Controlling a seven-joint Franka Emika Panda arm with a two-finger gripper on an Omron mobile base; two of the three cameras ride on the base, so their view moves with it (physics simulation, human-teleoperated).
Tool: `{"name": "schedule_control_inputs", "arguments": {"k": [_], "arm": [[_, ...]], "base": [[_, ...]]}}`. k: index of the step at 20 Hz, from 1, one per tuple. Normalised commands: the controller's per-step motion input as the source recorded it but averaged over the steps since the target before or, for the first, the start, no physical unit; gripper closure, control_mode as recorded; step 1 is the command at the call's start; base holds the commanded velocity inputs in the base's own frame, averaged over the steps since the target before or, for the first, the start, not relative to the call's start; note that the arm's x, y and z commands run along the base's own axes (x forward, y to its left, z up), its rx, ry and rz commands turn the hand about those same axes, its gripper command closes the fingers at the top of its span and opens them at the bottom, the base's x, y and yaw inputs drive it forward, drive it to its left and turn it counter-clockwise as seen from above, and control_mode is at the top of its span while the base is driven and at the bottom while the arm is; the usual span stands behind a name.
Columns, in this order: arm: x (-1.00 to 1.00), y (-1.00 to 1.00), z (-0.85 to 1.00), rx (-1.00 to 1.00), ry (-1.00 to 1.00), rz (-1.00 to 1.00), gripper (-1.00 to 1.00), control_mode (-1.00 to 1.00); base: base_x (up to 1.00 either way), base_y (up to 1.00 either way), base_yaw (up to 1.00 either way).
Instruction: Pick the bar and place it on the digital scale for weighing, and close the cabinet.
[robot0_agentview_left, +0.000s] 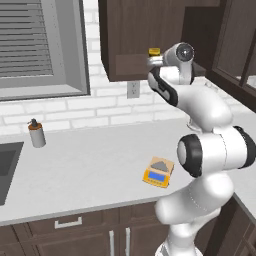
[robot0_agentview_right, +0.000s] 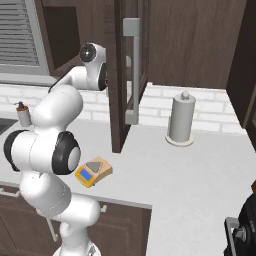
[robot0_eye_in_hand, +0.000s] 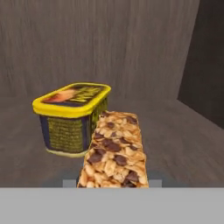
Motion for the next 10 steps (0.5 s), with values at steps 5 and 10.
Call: {"name": "schedule_control_inputs", "arguments": {"k": [5, 10], "arm": [[-0.64, 0.10, 0.07, 0.00, -0.04, 0.03, 1.00, -1.00], [-0.69, 0.02, 0.09, 0.00, 0.03, 0.00, 1.00, -1.00]], "base": [[0.00, 0.00, 0.00], [0.00, 0.00, 0.00]]}}
